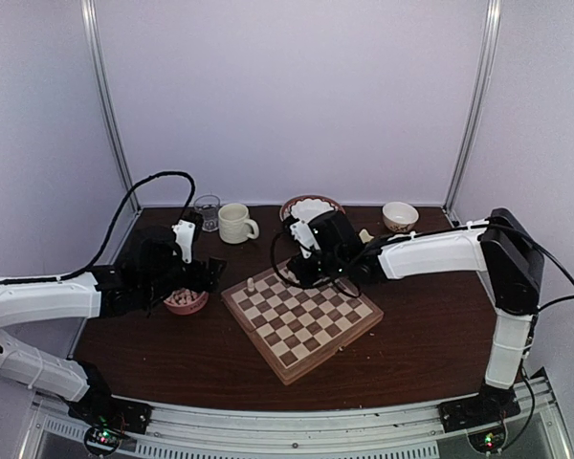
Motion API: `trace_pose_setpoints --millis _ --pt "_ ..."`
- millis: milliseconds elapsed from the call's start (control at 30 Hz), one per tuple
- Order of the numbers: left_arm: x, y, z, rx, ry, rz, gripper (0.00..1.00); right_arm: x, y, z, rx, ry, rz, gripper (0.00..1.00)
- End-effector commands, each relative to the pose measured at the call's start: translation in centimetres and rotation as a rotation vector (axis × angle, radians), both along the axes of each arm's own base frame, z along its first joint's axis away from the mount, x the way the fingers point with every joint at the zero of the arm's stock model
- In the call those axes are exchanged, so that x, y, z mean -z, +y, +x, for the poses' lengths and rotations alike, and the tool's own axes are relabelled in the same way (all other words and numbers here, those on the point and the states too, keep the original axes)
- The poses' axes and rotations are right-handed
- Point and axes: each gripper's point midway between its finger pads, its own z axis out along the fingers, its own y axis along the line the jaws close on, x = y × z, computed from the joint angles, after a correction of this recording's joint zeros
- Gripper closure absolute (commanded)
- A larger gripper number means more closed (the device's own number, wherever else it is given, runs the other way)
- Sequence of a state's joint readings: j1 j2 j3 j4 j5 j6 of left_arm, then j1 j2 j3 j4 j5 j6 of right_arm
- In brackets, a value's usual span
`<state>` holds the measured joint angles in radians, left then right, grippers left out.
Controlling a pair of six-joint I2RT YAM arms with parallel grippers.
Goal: Set up the chess pieces on the board
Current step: Place the queen at d1.
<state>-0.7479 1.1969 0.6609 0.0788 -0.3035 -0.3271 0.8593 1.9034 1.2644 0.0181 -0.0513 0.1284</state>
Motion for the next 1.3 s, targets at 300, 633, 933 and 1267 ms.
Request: trace_pose_setpoints --millis 300,633,933,1267 --pt "-0.2 1.0 0.4 -0.055 -0.033 0.015 0.1 1.0 3.2 2.5 -0.028 -0.039 -0.027 0.89" --pt "0.2 1.5 0.8 -0.098 -0.023 0.023 0.09 2.9 3.3 3.4 -0.006 -0.026 -0.086 0.89" --pt "0.2 1.4 0.7 -0.093 -0.023 0.021 0.09 3.8 3.4 4.1 0.01 -0.029 -0.117 0.89" --pt "0.4 1.1 0.8 -0.082 -0.013 0.027 0.09 4.2 3.7 4.2 0.0 -0.027 -0.12 0.87"
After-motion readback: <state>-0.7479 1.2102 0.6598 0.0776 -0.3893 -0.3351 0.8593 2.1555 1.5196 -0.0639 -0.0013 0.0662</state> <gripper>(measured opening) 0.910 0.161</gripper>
